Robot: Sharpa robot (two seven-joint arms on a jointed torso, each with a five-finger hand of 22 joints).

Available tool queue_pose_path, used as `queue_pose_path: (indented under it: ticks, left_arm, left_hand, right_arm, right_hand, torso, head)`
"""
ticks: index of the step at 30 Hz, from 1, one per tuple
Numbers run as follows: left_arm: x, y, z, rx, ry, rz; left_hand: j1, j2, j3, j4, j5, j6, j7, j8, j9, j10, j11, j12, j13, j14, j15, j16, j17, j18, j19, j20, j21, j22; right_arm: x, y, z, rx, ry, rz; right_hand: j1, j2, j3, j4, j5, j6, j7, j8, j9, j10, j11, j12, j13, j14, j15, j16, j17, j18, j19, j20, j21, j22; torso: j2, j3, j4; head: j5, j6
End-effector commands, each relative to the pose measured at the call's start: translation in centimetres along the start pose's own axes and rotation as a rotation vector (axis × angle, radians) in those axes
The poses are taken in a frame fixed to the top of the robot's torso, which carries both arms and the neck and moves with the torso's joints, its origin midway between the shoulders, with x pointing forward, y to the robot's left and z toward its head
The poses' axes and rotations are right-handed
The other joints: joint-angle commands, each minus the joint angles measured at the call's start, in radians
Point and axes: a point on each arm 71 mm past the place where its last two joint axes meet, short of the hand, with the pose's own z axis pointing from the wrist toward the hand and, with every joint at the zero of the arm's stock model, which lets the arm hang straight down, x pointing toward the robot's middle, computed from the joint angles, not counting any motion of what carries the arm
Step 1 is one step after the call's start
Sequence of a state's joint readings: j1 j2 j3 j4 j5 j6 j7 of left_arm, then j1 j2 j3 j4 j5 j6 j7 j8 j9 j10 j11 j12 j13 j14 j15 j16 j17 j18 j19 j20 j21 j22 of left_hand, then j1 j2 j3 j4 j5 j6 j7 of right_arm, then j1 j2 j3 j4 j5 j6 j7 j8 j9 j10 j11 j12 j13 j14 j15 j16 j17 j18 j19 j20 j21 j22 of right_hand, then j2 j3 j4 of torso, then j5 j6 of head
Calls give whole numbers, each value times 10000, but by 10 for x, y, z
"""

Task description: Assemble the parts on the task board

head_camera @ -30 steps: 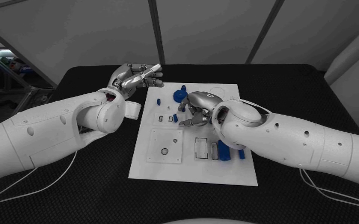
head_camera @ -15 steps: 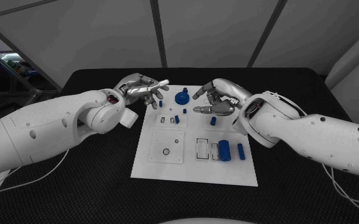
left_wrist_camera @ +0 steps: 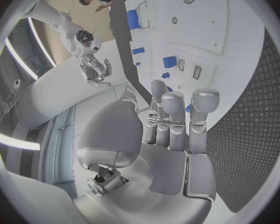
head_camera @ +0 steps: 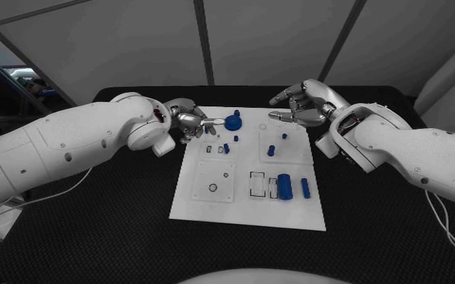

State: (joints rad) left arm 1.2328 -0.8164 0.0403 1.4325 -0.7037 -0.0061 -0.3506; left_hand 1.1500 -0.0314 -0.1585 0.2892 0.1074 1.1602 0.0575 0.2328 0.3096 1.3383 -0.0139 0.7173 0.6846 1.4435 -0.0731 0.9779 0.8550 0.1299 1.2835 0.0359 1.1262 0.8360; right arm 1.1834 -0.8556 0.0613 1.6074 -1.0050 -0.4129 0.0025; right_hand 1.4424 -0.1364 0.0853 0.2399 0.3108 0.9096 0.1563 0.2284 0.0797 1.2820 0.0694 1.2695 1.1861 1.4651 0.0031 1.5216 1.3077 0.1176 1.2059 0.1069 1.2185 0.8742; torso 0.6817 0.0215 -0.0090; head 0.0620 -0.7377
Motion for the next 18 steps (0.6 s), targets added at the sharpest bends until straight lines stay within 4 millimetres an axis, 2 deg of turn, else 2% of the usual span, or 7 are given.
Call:
queue_pose_path:
  ticks: [1,3,5,8,9,12,18]
  left_arm:
    - [-2,1,3,-1464,27,1502]
    - [-2,-5,6,-1556,-2,1691]
    - [-1,-10,9,-1648,-21,1896]
    - [1,-16,15,-1829,101,2278]
    - [3,-18,16,-1893,186,2390]
    - [8,-21,21,-2067,470,2690]
    - [15,-27,30,-2438,895,3380]
  left_hand:
    - [-181,-202,-11,-5,-84,-297,22,340,428,-269,23,537,452,-94,44,-75,-55,35,-128,23,138,146]
    - [-219,-283,51,31,-101,-379,-3,624,709,-217,-2,1154,1006,-67,0,-23,7,-1,-90,29,312,392]
    - [-235,-340,122,47,-94,-534,-64,1126,1224,-14,-72,2300,2031,-32,-53,33,76,-51,8,-10,594,792]
    - [-268,-282,190,19,-60,-707,-195,1866,1995,348,-156,3927,3569,-19,-110,45,107,-115,154,-63,904,1251]
    - [-315,-280,165,80,-77,-1031,-233,2305,2525,335,-172,4421,4016,-12,-136,47,120,-136,201,-105,1031,1446]
    - [-336,-128,174,44,-49,-1195,-281,2830,3121,567,-254,5186,4781,-2,-174,53,140,-208,366,-127,1285,1860]
    - [-463,-63,119,39,-85,-1401,-312,3156,3568,564,-258,5405,4966,-1,-186,40,138,-228,400,-141,1369,2011]
  right_arm:
    - [-5,-1,1,35,-308,481]
    - [-6,-2,1,78,-344,480]
    - [-6,-2,1,113,-368,478]
    - [-7,-3,2,156,-384,475]
    - [-7,-3,2,175,-389,473]
    - [-8,-4,2,220,-395,469]
    - [-8,-5,3,308,-398,466]
  right_hand:
    - [2,82,23,-48,58,76,-18,50,-2,-86,2,-89,-49,731,-61,-83,1468,164,-109,-13,-61,-56]
    - [-3,86,23,-55,99,67,-20,59,-9,-101,-2,-111,-75,725,-67,-98,1446,167,-119,-19,-85,-84]
    - [-5,87,25,-68,171,59,-24,74,-17,-113,-7,-134,-104,720,-73,-114,1423,170,-124,-27,-111,-112]
    - [-6,87,25,-74,203,55,-26,81,-21,-124,-9,-151,-126,715,-77,-128,1401,173,-132,-31,-129,-137]
    - [-7,88,25,-76,217,54,-26,84,-22,-129,-10,-158,-135,712,-78,-134,1389,174,-134,-32,-136,-145]
    - [-10,90,27,-80,252,49,-27,91,-27,-144,-13,-180,-164,708,-81,-146,1372,179,-146,-36,-158,-177]
    - [-19,86,29,-92,350,31,-30,107,-39,-172,-17,-226,-222,692,-88,-186,1308,192,-177,-44,-221,-267]
  torso:
    - [-57,18,-6]
    - [-47,9,-14]
    - [-43,5,-13]
    - [-30,7,-13]
    - [-28,5,-7]
    - [-29,1,0]
    - [-17,1,-9]
  head:
    - [31,-41]
    - [39,-33]
    - [35,-44]
    - [36,-64]
    - [31,-66]
    - [4,-103]
    - [5,-162]
